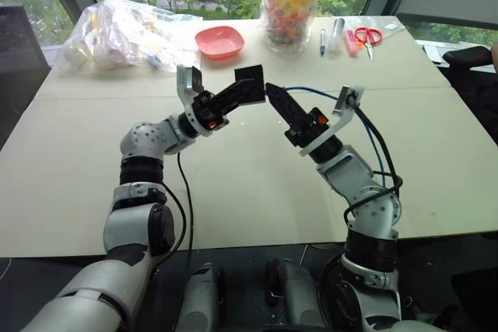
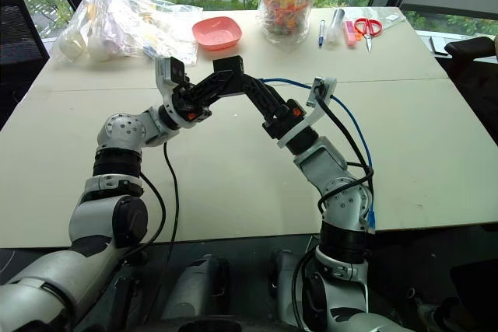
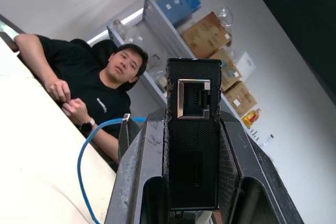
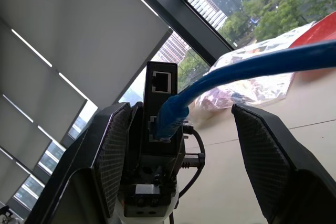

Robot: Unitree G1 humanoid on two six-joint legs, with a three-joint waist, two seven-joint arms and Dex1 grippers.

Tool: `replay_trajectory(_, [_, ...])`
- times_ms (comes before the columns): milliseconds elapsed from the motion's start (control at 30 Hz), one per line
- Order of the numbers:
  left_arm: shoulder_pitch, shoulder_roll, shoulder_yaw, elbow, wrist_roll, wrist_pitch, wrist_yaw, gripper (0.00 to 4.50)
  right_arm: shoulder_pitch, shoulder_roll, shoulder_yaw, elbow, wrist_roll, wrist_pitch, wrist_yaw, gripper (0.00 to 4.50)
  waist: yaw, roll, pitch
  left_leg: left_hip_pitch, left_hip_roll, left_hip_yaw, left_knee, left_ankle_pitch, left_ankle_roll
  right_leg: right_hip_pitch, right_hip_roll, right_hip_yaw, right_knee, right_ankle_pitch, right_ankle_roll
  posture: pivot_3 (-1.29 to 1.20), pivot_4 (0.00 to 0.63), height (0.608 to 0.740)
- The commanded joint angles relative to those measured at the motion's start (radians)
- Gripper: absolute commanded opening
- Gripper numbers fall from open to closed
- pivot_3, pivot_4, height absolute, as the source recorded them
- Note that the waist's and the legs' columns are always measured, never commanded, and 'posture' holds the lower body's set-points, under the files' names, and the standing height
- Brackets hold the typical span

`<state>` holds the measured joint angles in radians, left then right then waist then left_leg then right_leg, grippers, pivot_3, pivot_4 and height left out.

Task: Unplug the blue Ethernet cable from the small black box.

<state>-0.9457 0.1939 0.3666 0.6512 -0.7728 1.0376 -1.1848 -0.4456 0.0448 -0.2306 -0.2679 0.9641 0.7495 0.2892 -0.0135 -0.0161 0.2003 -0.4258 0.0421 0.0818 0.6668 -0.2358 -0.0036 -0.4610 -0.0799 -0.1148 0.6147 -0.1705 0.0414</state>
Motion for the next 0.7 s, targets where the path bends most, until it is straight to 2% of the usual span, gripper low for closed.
replay_trajectory(33, [-0.002,0.001,-0.011,-0.042,-0.029,-0.001,0.004,0.52,-0.002,-0.003,0.02,-0.01,0.01,-0.025,0.002,3.2,0.0,0.0,0.0,0.0,0.0,0.0,0.0,0.0,0.0,0.0,0.0,0.0,0.0,0.0,0.0,0.0,0.15,0.74])
replay_trajectory(67, [-0.001,0.001,-0.014,-0.043,-0.028,-0.003,0.005,0.52,-0.001,-0.003,0.023,-0.008,0.011,-0.027,0.002,3.2,0.0,0.0,0.0,0.0,0.0,0.0,0.0,0.0,0.0,0.0,0.0,0.0,0.0,0.0,0.0,0.0,0.15,0.74])
replay_trajectory(167, [-0.001,0.001,-0.013,-0.047,-0.033,-0.001,0.009,0.52,0.002,0.001,0.031,-0.002,0.011,-0.04,-0.002,2.38,0.0,0.0,0.0,0.0,0.0,0.0,0.0,0.0,0.0,0.0,0.0,0.0,0.0,0.0,0.0,0.0,0.15,0.74])
replay_trajectory(300, [0.002,0.003,-0.015,-0.052,-0.041,0.0,0.016,0.52,0.002,0.011,0.03,0.0,0.039,-0.056,-0.005,0.41,0.0,0.0,0.0,0.0,0.0,0.0,0.0,0.0,0.0,0.0,0.0,0.0,0.0,0.0,0.0,0.0,0.15,0.74])
replay_trajectory(567, [0.008,0.002,-0.014,-0.059,-0.062,0.001,0.037,0.52,0.011,0.038,0.025,-0.004,0.122,-0.074,-0.021,0.4,0.0,0.0,0.0,0.0,0.0,0.0,0.0,0.0,0.0,0.0,0.0,0.0,0.0,0.0,0.0,0.0,0.15,0.74])
replay_trajectory(700, [0.007,0.002,-0.015,-0.058,-0.071,-0.002,0.044,0.52,0.023,0.024,0.049,-0.003,0.108,-0.074,-0.02,0.4,0.0,0.0,0.0,0.0,0.0,0.0,0.0,0.0,0.0,0.0,0.0,0.0,0.0,0.0,0.0,0.0,0.15,0.74])
